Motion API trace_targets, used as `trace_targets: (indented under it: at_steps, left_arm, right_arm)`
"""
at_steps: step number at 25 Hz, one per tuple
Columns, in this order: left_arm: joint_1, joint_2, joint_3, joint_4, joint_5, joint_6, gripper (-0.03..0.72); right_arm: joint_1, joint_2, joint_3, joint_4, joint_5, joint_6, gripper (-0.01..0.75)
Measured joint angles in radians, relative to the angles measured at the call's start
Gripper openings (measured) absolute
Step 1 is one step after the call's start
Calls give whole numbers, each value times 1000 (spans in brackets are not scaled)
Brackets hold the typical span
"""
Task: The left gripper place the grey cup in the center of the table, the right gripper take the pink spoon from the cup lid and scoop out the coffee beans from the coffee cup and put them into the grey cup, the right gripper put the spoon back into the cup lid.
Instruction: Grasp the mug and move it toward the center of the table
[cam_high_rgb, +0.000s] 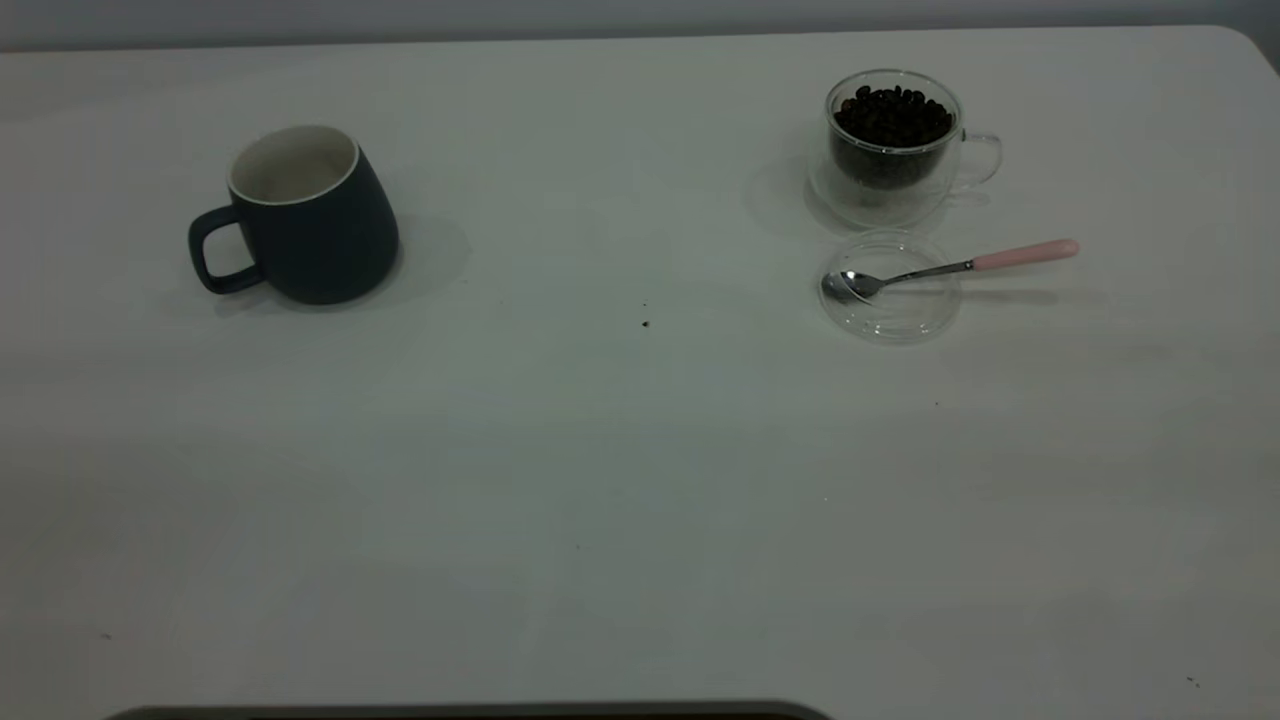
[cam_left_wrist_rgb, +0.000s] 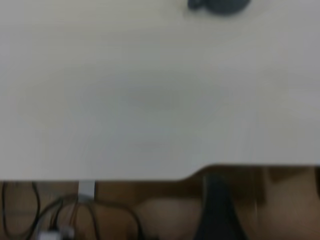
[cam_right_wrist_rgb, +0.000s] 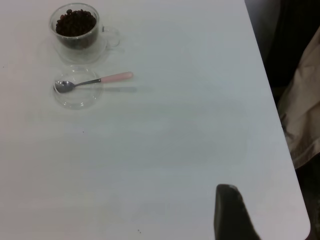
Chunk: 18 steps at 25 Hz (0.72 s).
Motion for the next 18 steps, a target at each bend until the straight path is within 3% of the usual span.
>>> trace_targets:
  at_steps: [12,18]
  left_arm:
    - [0,690,-141,-6,-357,109,565]
    - [0,1106,-351,75,-400,124,565]
  right_arm:
    - [0,0,0,0,0,0,427]
    - [0,0,0,0,0,0,427]
